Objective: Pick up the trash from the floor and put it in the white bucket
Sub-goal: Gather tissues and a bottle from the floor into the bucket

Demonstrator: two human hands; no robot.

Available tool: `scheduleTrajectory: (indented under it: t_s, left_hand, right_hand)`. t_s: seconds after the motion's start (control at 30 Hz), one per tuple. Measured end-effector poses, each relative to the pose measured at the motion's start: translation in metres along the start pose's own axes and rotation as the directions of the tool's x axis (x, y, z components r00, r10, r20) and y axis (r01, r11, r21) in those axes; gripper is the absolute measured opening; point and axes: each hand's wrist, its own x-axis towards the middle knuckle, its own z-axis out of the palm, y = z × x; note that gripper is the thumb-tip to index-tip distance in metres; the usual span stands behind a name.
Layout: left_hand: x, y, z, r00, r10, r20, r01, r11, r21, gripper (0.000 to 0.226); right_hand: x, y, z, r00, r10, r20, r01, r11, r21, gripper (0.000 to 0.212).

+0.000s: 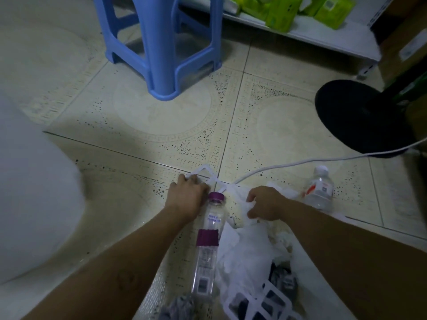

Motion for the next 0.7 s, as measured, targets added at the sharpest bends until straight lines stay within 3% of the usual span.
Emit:
scheduleTrajectory:
  t_s: [0.1,0.2,0.37,0.57,0.7]
  left_hand:
    - [0.003,-0.009,0.002,0.991,-0.042,-0.129,0.027,0.993,-0.114,0.027]
    - [0.001,-0.025,-0.009,0.98,-0.097,-0.172,0.046,0.96,-0.275,0.024]
    - [-0.003,-0.043,-0.045,0.969,-0.071,-0.236,-0.019,0.932,-0.361,0.021]
    - [-0.025,-0.049,-0.105,0.933,-0.001,-0.359,-0.113,0.948,-0.297,0.032]
    - [-0.047,-0.064,-0.155,0.945,-0.02,-0.328,-0.087,0.947,-0.309,0.035]
  right_hand:
    - [0.003,-0.006,-0.014,0.997,0.009,-0.072,0.0,0.992,0.128,0.025]
    - [0.002,-0.01,-0.026,0.995,0.017,-0.101,0.011,0.961,0.276,0.007]
    - [-0.006,-0.019,-0.033,0.999,0.029,-0.039,-0.008,0.892,0.451,0.024]
    - [-0.027,-0.048,-0.057,0.981,-0.005,-0.194,0.117,0.812,0.571,0.039]
    - [-0.044,-0.074,-0.072,0.977,-0.014,-0.21,0.134,0.812,0.568,0.02]
